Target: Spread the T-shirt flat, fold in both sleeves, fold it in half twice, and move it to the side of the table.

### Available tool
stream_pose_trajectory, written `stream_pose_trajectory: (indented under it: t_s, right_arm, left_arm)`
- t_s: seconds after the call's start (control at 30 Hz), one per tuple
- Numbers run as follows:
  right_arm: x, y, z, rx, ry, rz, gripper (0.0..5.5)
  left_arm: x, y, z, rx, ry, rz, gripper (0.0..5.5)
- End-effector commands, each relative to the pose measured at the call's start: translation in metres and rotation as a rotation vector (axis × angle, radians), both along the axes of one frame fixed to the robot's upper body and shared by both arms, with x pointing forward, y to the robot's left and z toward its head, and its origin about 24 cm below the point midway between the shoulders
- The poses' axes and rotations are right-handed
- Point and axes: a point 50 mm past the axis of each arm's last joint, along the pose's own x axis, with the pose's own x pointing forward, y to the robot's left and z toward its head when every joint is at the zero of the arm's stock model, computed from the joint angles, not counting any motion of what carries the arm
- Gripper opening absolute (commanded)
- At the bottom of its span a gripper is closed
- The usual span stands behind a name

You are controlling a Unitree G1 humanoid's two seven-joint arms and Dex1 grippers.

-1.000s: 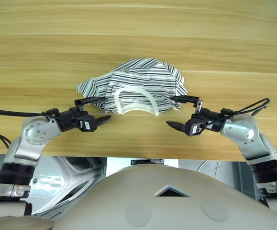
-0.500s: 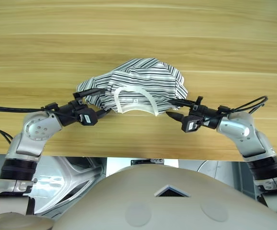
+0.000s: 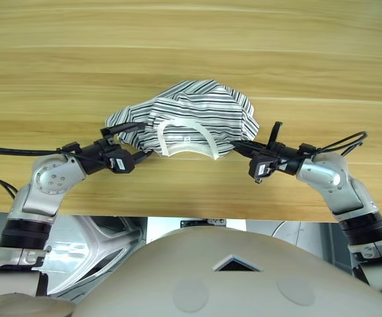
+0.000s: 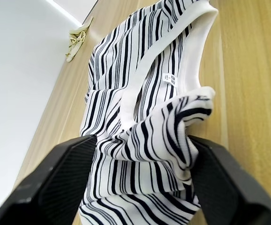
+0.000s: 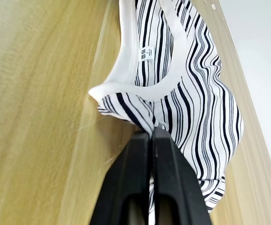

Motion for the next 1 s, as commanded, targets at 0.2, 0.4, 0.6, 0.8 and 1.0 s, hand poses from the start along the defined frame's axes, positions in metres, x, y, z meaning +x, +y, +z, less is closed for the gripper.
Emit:
stream_pose_trajectory:
  t_s: [0.2,0.4,0.6,0.8,1.0]
  right_arm:
    - [0.002,0.001,0.001,-0.008,-0.011,-0.005,0.00]
    - [0.003,0.000,-0.001,-0.010,-0.011,-0.012,0.00]
    - [0.007,-0.005,0.002,-0.003,-0.027,-0.039,0.00]
    - [0.024,-0.023,0.021,0.019,-0.120,-0.126,0.00]
    - [0.057,-0.050,0.069,0.089,-0.329,-0.269,0.00]
  left_arm:
    - [-0.004,0.001,0.001,0.008,-0.009,-0.040,2.09]
    - [-0.003,0.002,0.001,0.007,-0.015,-0.035,1.11]
    - [-0.003,0.003,0.001,0.008,-0.011,-0.032,0.06]
    - [0.007,0.013,0.009,0.018,-0.035,-0.015,0.02]
    - [0.038,0.028,0.059,-0.010,-0.185,0.001,0.02]
